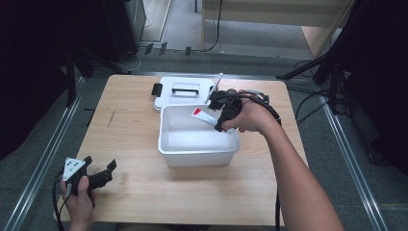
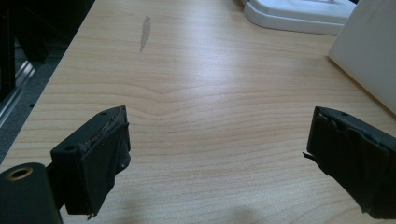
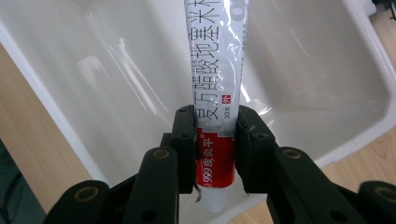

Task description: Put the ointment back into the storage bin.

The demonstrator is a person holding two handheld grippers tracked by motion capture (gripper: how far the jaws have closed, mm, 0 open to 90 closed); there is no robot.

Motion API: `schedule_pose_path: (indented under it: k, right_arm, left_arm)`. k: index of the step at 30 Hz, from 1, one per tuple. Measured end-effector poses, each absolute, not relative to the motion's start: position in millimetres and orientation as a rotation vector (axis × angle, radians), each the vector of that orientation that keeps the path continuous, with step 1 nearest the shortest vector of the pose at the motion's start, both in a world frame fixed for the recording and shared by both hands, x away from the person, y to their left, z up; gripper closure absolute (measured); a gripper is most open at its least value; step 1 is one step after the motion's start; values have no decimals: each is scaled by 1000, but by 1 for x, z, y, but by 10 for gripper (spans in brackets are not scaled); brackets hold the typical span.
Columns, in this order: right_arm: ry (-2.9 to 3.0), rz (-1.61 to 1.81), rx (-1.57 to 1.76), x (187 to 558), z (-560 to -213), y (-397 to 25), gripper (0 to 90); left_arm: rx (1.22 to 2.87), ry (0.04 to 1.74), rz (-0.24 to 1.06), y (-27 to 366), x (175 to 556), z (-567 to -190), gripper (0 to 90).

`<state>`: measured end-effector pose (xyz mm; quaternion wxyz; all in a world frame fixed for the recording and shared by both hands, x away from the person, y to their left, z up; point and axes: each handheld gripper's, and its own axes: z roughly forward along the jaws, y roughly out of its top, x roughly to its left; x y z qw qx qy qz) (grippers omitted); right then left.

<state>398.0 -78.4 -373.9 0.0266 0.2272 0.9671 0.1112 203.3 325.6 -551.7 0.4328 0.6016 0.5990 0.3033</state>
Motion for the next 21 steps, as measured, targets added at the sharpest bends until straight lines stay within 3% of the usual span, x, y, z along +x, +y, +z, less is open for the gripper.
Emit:
schedule_pose_path:
  k: [21]
  right_arm:
    - [3033,263,636,401,-417,-74,727]
  left_arm:
    - [1502,1492,755,326,203,-552,70]
